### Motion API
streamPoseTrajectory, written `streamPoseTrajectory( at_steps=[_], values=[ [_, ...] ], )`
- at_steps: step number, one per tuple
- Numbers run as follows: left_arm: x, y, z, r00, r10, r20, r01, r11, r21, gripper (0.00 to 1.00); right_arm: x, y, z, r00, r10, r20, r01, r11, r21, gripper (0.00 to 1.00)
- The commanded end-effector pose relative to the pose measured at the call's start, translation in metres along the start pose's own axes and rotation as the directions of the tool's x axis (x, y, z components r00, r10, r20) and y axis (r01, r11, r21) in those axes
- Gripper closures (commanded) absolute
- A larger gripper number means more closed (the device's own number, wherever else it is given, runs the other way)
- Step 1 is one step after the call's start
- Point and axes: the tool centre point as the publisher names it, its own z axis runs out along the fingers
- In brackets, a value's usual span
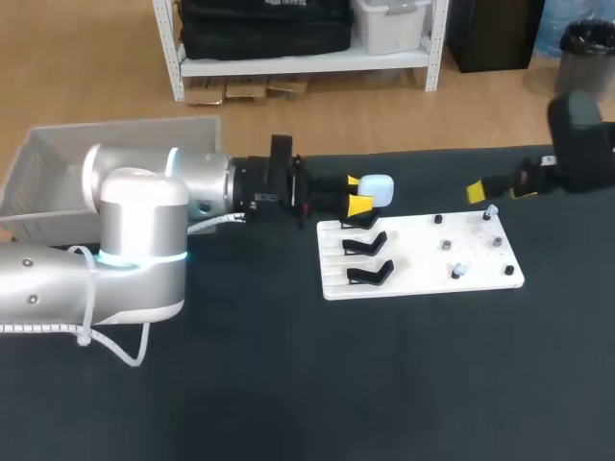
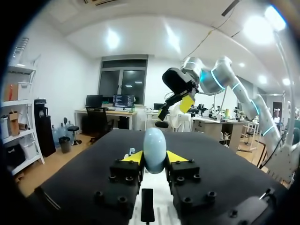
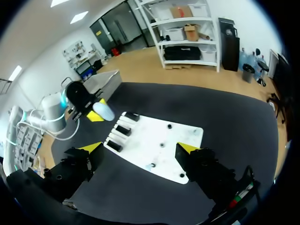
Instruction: Pick up each earbud case from the left stands, insert the matching earbuds, close the lid, and place the case in the box.
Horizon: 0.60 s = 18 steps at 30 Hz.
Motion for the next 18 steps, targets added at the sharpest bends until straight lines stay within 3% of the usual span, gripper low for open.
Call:
streamPoseTrajectory(
  at_steps=[1, 18],
  values=[
    [0.004, -0.001, 0.002, 1.0, -0.007, 0.0, 0.007, 1.0, 0.004, 1.0, 0.0, 0.021, 0.004, 1.0, -0.016, -0.009, 0.016, 0.999, 0.035, 0.0],
    [0.01, -0.001, 0.001, 1.0, -0.016, -0.012, 0.016, 1.0, 0.025, 1.0, -0.005, 0.069, 0.045, 0.996, -0.041, -0.076, 0.044, 0.998, 0.041, 0.0]
  ],
)
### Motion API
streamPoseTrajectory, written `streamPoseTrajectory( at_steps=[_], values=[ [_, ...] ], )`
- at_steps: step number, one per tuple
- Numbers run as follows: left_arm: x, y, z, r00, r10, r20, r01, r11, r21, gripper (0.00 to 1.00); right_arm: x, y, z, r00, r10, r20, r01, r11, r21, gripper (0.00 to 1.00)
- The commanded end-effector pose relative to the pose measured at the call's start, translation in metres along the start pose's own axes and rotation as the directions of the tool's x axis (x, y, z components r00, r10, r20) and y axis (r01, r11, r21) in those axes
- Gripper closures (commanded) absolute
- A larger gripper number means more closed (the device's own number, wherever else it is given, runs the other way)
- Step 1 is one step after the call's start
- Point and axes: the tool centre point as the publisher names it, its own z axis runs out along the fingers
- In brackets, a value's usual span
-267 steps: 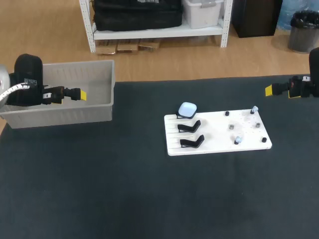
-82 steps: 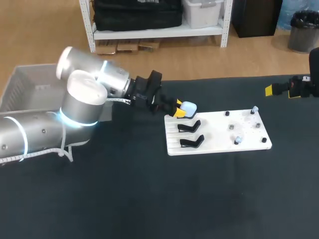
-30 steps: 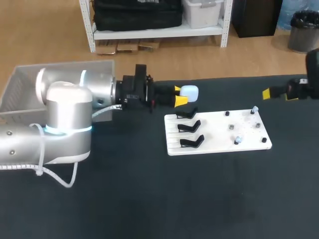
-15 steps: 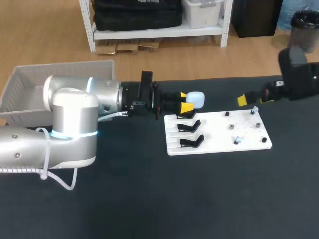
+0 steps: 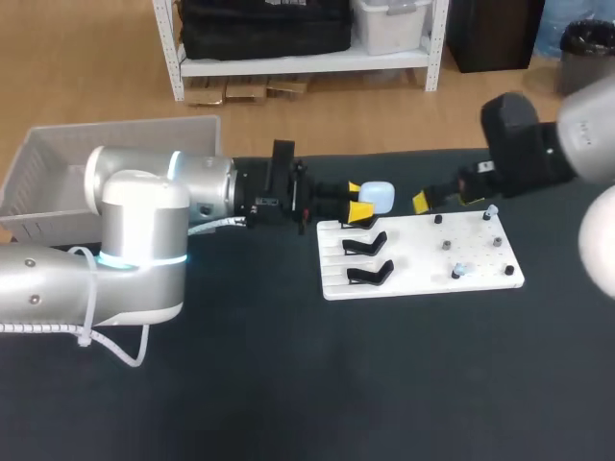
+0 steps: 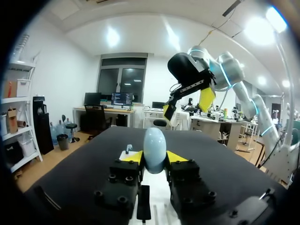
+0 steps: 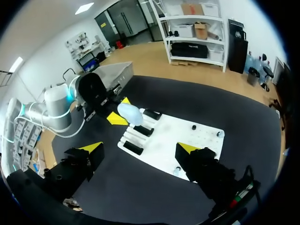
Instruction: Pick up each earbud case from the left stands, insert the matching earbuds, close the lid, and place the case in the box.
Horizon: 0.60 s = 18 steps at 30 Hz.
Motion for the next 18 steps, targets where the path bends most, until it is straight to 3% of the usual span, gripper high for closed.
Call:
streamPoseTrajectory(
  at_steps=[1, 18],
  values=[
    [0.002, 0.003, 0.0, 1.0, 0.0, 0.001, 0.0, 1.0, 0.009, 1.0, -0.005, 0.009, 0.012, 1.0, 0.001, -0.017, 0.0, 0.999, 0.036, 0.0],
    [0.005, 0.003, 0.002, 0.998, 0.051, 0.035, -0.052, 0.998, 0.018, 1.0, -0.012, 0.018, 0.037, 0.996, 0.048, -0.081, -0.048, 0.999, -0.001, 0.0]
  ],
)
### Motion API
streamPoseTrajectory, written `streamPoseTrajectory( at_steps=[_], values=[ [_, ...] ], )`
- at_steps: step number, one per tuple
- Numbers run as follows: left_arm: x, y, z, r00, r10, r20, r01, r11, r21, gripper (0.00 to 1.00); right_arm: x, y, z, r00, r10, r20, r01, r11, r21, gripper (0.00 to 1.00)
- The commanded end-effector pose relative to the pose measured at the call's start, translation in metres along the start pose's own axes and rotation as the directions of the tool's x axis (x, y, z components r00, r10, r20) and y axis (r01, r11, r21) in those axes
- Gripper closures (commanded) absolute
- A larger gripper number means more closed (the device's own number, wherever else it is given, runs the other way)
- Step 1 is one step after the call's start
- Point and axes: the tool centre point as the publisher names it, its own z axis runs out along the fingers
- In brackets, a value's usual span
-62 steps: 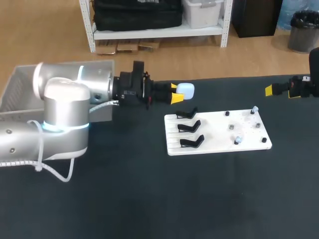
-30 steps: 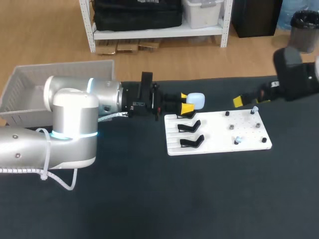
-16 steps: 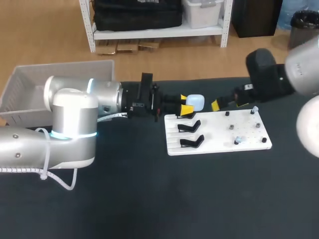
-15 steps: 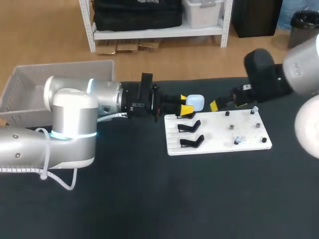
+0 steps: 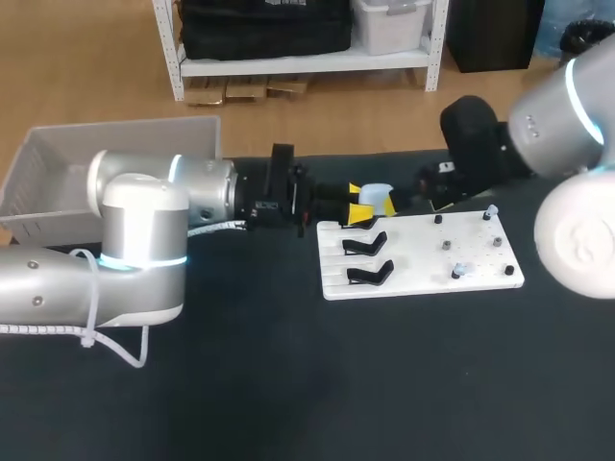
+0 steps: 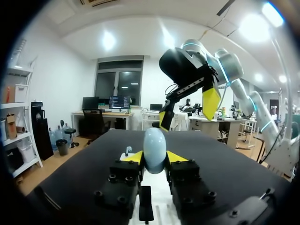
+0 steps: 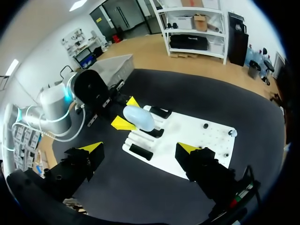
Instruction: Pick up each earbud case from the left stands, insert the matching earbuds, close the lid, and place the case in the box.
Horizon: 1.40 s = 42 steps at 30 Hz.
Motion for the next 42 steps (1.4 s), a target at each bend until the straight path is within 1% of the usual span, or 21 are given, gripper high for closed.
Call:
streamPoseTrajectory(
  at_steps=[1, 10, 19, 25, 42],
  values=[
    [0.003, 0.003, 0.001, 1.0, 0.012, 0.013, -0.012, 1.0, 0.0, 1.0, -0.006, 0.0, 0.006, 1.0, 0.007, -0.019, -0.008, 1.0, -0.005, 0.0],
    [0.003, 0.004, 0.001, 0.999, 0.036, 0.032, -0.035, 0.999, -0.013, 1.0, -0.005, -0.005, 0.017, 0.998, 0.026, -0.054, -0.025, 1.0, 0.016, 0.0],
    [0.003, 0.004, 0.001, 0.999, 0.036, 0.032, -0.035, 0.999, -0.013, 1.0, -0.009, -0.007, 0.027, 0.998, 0.021, -0.063, -0.018, 0.999, 0.05, 0.0],
    [0.003, 0.004, 0.001, 0.999, 0.036, 0.032, -0.035, 0.999, -0.013, 1.0, -0.009, -0.011, 0.033, 0.998, 0.038, -0.055, -0.034, 0.997, 0.066, 0.0],
    [0.003, 0.004, 0.001, 0.999, 0.036, 0.032, -0.035, 0.999, -0.013, 1.0, -0.012, -0.022, 0.036, 0.997, 0.067, -0.04, -0.064, 0.994, 0.088, 0.0]
  ],
)
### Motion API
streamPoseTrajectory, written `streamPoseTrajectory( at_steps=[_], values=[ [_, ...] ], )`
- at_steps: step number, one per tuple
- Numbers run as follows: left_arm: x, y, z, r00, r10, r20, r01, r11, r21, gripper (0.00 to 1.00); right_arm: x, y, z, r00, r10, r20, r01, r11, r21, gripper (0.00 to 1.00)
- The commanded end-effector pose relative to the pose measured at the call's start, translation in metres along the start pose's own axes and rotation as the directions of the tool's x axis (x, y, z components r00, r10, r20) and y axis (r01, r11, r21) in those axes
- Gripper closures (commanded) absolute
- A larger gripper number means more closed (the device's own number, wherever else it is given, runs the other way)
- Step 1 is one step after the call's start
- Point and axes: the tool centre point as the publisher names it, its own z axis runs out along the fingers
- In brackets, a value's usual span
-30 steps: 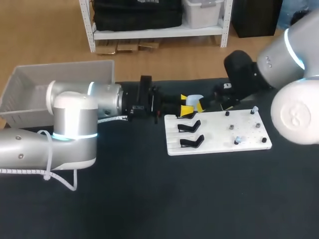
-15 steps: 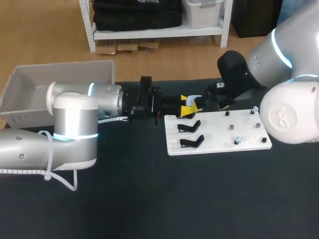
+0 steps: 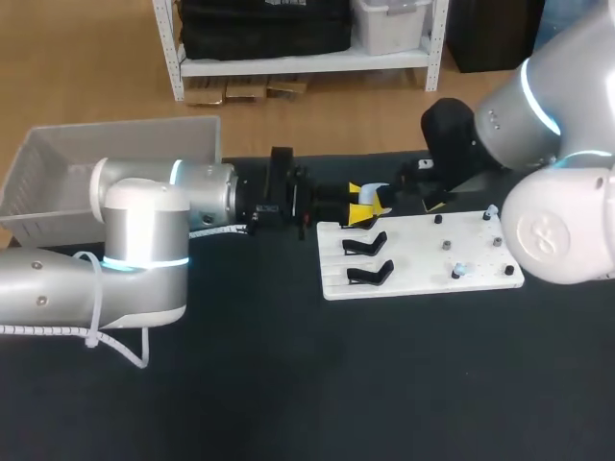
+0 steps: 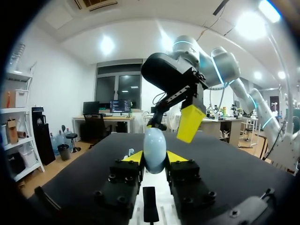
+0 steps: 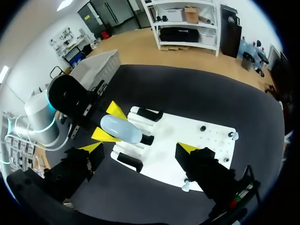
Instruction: Pick up each earbud case from the left stands, insert the matching earbuds, close the lid, and place the case in the box.
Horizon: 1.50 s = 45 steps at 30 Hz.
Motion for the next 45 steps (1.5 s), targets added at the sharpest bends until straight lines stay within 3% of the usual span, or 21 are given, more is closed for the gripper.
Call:
streamPoseTrajectory(
  at_steps=[1, 45],
  values=[
    [0.001, 0.0, 0.0, 1.0, 0.003, 0.004, -0.003, 1.0, -0.002, 1.0, 0.0, 0.0, 0.002, 1.0, 0.005, 0.006, -0.005, 1.0, 0.015, 0.0],
    [0.001, 0.0, 0.0, 1.0, 0.003, 0.004, -0.003, 1.0, -0.002, 1.0, -0.009, -0.01, 0.007, 0.998, 0.06, 0.033, -0.06, 0.998, 0.012, 0.0]
  ],
)
